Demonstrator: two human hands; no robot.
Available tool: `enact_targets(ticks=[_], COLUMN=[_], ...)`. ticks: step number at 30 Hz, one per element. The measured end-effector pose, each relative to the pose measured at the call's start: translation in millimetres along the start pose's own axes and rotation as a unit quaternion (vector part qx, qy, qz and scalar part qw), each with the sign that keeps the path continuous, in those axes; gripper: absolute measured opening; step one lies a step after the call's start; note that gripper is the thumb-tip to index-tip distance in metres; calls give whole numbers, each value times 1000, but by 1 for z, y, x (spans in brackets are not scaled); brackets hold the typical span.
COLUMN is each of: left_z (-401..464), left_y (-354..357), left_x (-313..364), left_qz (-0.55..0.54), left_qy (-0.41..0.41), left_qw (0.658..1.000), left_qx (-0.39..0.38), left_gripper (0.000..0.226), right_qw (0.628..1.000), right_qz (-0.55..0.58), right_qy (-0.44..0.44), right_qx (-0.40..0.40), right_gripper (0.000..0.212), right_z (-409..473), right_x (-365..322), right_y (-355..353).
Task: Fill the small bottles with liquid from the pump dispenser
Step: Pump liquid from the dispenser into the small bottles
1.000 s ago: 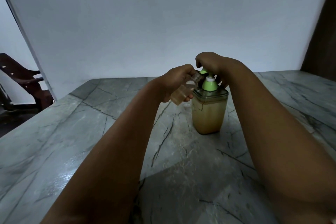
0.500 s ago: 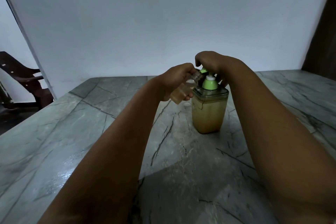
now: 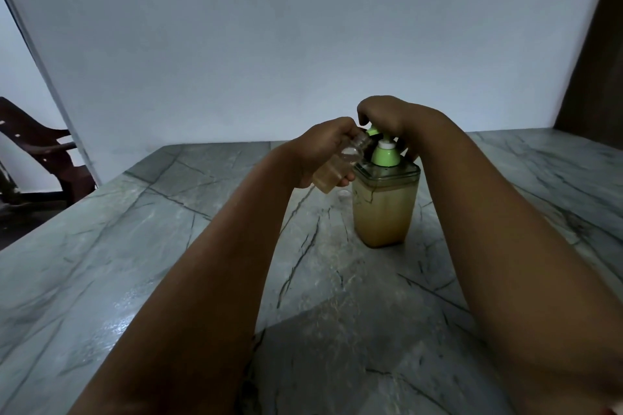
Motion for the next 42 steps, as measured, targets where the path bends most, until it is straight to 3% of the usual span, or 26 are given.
enact_targets(ticks=[4, 8, 17, 23, 26, 33, 42], left_z=[0, -1, -1, 1, 2, 0, 1], left_y=[1, 0, 0, -1, -2, -1, -2], left_x=[0, -1, 0, -2, -2, -2, -2], left_qz=[0, -6, -7, -4, -3, -4, -9], left_qy=[1, 0, -2, 0, 1, 1, -4], left_qw=[1000, 1000, 1000, 1000, 1000, 1000, 1000], left_qx=[-2, 0, -13, -5, -4, -10, -3], left_gripper=[28, 28, 29, 31, 31, 29, 28], right_qw=[1000, 999, 999, 999, 998, 999, 1000], right_qz=[-9, -39, 31, -41, -59, 34, -26], right_qy=[2, 2, 13, -3, -4, -1, 1], right_qx=[-3, -8, -15, -10, -11, -2, 8], right_gripper=[11, 29, 17, 27, 22, 19, 25], right_z=[1, 6, 0, 4, 5, 2, 8], right_x=[1, 3, 2, 1, 2, 4, 3], right_y=[-1, 2, -5, -1, 2, -3, 2])
Point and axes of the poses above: each hand's wrist, its own z-axis towards the middle knuckle, its own y-axis out of the palm, x = y × z, the point moved 1 cm from there along z, towards the middle knuckle, and after that the axes turned 10 degrees about -x, right-handed, at the moved point
